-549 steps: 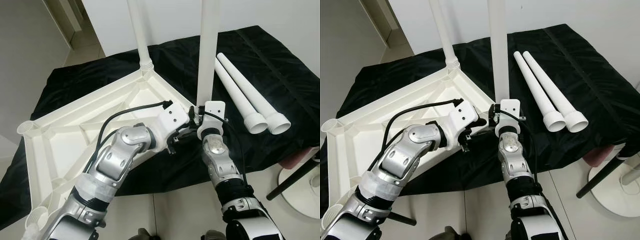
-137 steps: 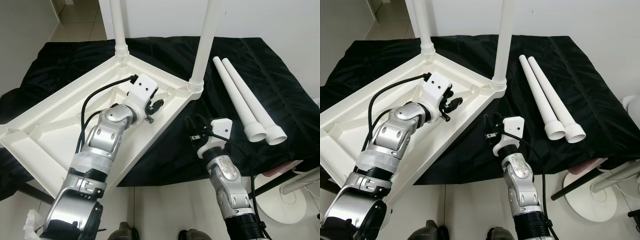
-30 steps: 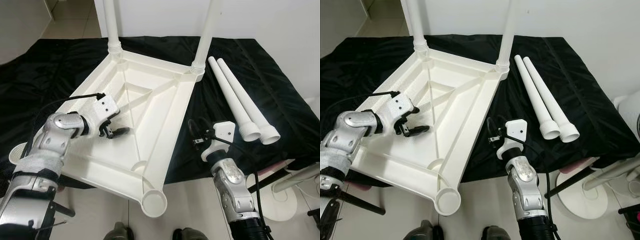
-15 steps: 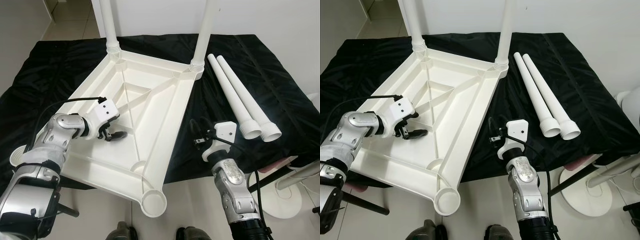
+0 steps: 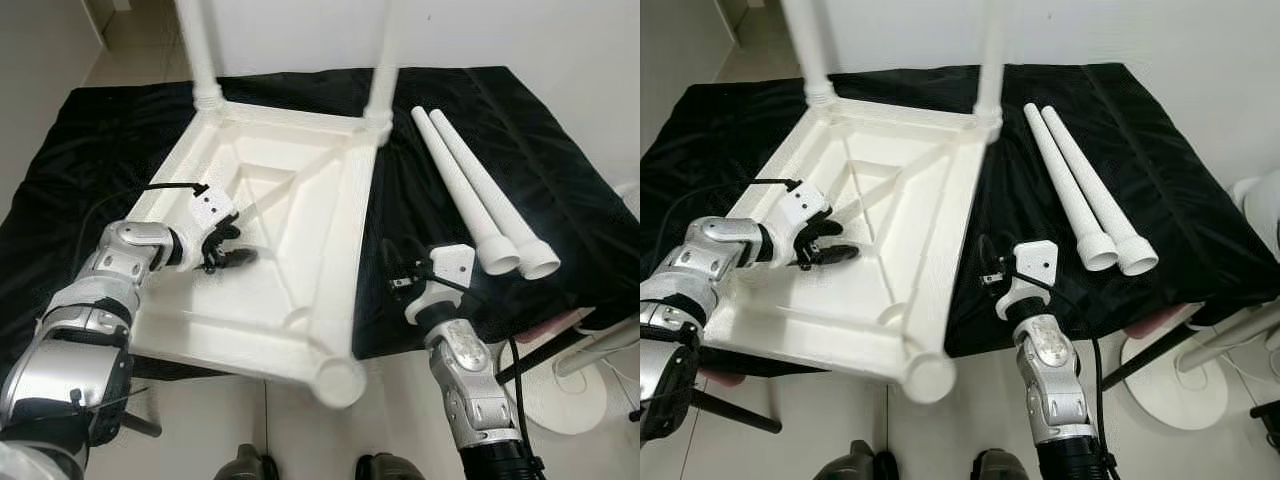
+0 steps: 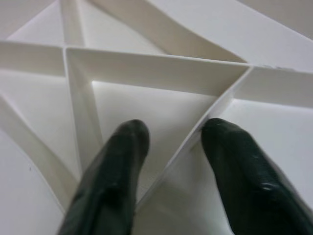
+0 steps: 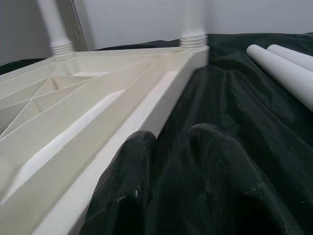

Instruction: Building children table

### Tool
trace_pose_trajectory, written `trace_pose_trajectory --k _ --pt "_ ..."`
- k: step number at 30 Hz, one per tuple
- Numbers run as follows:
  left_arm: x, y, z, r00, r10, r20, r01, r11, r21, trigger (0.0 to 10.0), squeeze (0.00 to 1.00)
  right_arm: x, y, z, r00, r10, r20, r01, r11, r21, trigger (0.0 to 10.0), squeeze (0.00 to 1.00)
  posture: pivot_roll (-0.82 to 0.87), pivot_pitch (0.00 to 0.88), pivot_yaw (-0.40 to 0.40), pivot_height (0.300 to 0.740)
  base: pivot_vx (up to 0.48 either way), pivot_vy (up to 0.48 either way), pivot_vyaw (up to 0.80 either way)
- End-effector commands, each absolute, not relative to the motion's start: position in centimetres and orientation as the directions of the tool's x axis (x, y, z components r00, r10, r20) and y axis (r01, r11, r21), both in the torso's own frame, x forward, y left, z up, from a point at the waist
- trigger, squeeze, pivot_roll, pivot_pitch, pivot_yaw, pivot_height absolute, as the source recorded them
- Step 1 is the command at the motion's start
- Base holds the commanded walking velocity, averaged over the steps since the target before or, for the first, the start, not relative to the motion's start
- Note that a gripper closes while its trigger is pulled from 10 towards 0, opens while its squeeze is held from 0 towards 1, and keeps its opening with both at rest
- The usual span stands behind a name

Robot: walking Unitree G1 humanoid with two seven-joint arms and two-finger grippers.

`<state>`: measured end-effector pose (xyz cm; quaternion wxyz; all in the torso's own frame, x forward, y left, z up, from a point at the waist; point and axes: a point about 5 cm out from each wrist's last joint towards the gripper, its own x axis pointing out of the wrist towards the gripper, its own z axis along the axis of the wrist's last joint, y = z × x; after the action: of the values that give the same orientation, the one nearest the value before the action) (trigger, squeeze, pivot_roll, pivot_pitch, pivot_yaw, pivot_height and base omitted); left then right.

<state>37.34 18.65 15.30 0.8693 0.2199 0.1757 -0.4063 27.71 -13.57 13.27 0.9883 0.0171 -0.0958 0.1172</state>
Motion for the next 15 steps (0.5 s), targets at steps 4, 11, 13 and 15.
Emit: trace_pose_trajectory --k 4,11,13,15 --pt "37.2 20.1 13.7 0.684 -0.53 -0.502 0.696 0.681 0.229 3.1 0.0 27.7 -13.3 13.1 0.954 0.238 0.18 -0.244 0.97 0.008 10.0 0.0 -0.16 0.077 0.06 0.74 0.0 0.0 0.0" --pt "37.4 19.5 13.5 0.714 -0.515 -0.474 0.673 0.693 0.261 10.0 0.0 27.7 -13.5 13.0 0.957 0.23 0.178 -0.235 0.972 0.008 10.0 0.0 -0.15 0.085 0.062 0.74 0.0 0.0 0.0" --pt "37.5 19.2 13.5 0.718 -0.514 -0.469 0.67 0.694 0.265 10.0 0.0 27.7 -13.5 12.9 0.958 0.226 0.175 -0.232 0.973 0.01 10.0 0.0 -0.15 0.086 0.066 0.74 0.0 0.0 0.0" --pt "37.5 18.8 13.6 0.713 -0.529 -0.46 0.68 0.68 0.273 10.0 0.0 27.6 -13.4 12.9 0.958 0.226 0.174 -0.232 0.973 0.01 10.0 0.0 -0.15 0.084 0.068 0.74 0.0 0.0 0.0"
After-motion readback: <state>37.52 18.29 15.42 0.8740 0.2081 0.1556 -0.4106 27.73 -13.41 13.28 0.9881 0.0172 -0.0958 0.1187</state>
